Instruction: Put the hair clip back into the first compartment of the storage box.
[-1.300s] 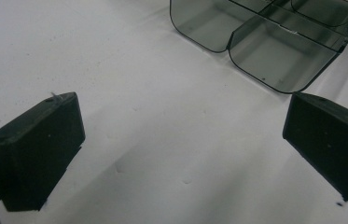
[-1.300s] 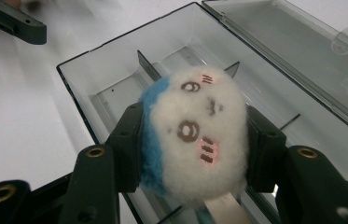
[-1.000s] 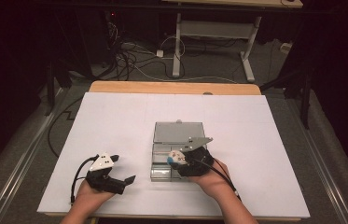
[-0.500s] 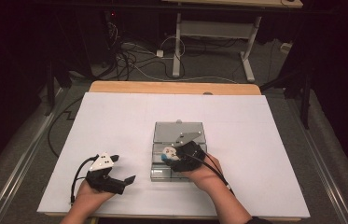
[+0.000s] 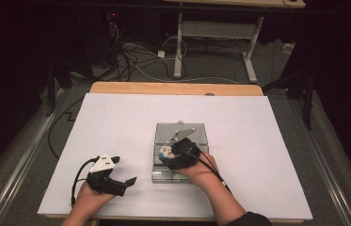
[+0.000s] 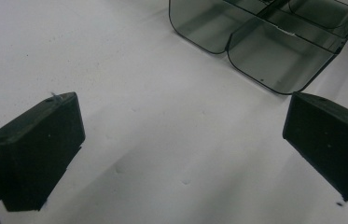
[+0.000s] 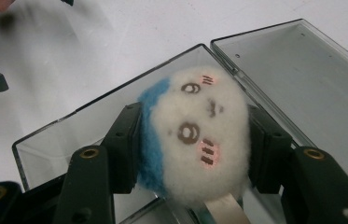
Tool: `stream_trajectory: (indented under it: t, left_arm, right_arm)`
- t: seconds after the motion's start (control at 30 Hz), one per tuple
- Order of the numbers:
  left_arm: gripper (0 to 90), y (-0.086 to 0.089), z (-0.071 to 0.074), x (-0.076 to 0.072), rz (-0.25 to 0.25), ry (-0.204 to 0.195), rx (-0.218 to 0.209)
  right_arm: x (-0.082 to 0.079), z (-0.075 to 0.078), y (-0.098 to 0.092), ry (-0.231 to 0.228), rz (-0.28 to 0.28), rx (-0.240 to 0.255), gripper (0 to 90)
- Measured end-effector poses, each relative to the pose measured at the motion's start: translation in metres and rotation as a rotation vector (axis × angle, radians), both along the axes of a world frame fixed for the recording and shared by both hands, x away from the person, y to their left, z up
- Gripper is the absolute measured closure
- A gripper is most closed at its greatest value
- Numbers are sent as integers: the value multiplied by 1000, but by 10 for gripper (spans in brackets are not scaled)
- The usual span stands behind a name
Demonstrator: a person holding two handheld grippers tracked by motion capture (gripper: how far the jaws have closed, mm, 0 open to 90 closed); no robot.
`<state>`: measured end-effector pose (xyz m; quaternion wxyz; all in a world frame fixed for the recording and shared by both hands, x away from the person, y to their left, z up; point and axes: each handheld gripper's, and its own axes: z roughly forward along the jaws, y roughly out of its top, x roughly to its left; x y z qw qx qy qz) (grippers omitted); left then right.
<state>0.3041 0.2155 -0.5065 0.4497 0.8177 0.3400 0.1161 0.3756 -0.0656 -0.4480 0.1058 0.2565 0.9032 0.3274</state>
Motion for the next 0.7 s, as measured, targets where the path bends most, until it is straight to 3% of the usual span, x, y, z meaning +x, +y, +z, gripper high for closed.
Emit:
stream_trajectory:
  t: [0.7]
  left_arm:
    - [0, 1, 0, 0, -2, -1, -3]
  right_arm:
    - [10, -6, 13, 20, -4, -26, 441]
